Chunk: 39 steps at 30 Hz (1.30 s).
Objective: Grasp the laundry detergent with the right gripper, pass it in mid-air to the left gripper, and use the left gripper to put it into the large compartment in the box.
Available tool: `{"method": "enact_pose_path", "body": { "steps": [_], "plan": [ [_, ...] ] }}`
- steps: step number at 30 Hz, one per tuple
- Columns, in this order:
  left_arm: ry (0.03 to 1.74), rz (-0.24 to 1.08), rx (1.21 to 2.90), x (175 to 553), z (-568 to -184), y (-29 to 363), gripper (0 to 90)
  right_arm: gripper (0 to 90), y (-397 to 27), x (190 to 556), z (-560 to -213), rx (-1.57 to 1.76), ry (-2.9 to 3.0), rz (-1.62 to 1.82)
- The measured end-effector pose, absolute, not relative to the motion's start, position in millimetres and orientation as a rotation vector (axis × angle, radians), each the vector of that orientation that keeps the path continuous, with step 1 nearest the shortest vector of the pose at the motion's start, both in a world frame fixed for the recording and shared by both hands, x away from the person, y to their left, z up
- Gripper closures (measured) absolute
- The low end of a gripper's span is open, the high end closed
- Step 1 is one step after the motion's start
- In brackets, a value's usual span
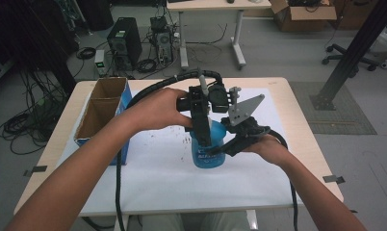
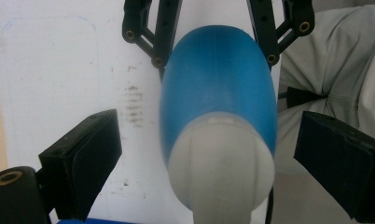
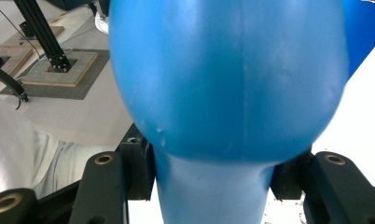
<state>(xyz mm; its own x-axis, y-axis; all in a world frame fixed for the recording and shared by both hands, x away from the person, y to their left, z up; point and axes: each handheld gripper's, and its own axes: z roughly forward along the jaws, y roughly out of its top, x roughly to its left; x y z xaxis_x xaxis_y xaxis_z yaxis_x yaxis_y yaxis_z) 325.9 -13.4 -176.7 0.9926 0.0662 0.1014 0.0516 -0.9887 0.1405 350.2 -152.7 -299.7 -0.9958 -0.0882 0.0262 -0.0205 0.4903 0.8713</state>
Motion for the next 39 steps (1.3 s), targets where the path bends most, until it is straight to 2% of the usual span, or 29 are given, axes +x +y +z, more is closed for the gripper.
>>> {"method": "enact_pose_path", "body": {
  "steps": [14,39],
  "plan": [
    [0.089,0.136,3.021,330,-190,-16,9.1,44.4,-153,351,-300,0.093,-2.663,-1.554],
    [0.084,0.110,3.032,333,-193,-18,23.5,44.3,-153,352,-301,0.085,-2.656,-1.560]
  ]
}}
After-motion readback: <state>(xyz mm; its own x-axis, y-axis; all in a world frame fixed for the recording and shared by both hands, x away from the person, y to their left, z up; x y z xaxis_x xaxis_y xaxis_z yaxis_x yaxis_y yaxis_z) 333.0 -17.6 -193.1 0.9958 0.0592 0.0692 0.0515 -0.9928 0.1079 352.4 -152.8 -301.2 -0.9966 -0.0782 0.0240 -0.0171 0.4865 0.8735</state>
